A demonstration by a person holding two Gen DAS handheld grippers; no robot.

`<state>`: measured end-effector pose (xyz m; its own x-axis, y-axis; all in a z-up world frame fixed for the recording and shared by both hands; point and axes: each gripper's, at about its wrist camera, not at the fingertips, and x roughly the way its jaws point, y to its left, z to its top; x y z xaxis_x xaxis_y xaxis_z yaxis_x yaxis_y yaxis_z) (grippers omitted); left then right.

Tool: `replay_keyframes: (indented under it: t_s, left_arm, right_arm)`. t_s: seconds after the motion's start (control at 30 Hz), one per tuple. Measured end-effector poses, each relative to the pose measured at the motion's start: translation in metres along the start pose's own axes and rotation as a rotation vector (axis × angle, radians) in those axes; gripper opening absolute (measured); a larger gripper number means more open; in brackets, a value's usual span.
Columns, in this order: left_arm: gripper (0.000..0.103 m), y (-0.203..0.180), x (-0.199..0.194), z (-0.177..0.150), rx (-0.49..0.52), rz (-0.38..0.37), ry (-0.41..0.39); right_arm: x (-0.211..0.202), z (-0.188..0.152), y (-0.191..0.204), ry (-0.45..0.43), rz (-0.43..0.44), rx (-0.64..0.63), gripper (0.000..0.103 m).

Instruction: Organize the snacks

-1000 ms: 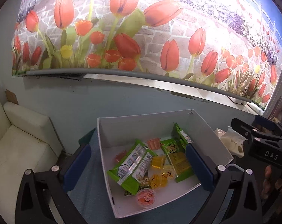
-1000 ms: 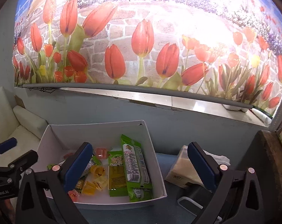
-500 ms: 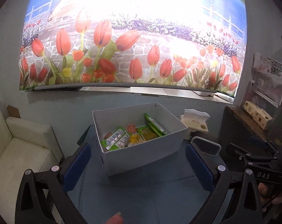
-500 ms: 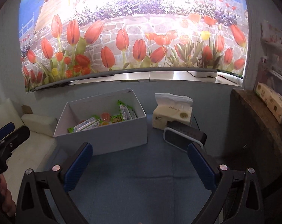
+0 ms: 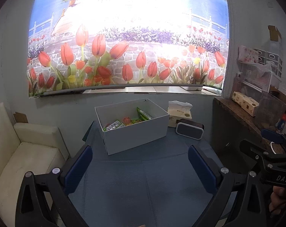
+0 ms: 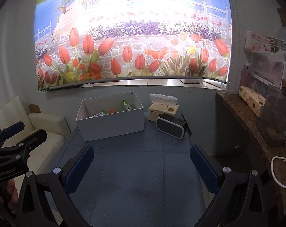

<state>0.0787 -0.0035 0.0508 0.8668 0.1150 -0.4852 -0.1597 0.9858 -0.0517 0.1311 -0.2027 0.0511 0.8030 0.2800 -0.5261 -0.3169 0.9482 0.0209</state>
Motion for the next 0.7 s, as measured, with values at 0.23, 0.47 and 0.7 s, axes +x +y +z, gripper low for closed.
replay_keyframes:
  t_s: [0.23, 0.47, 0.7]
  left_arm:
    - [0.103, 0.004, -0.012, 0.002, -0.028, -0.013, 0.006]
    - [0.103, 0.005, -0.013, 0.002, -0.008, -0.007, 0.007]
    - [0.103, 0.003, -0.011, 0.002, -0.001, -0.005, 0.016]
  right_arm:
    - [-0.015, 0.001, -0.009, -0.009, 0.009, 0.034, 0.103]
    - [-0.017, 0.000, -0.005, -0.010, -0.009, 0.025, 0.103]
    - [-0.019, 0.000, -0.003, -0.014, -0.009, 0.017, 0.103]
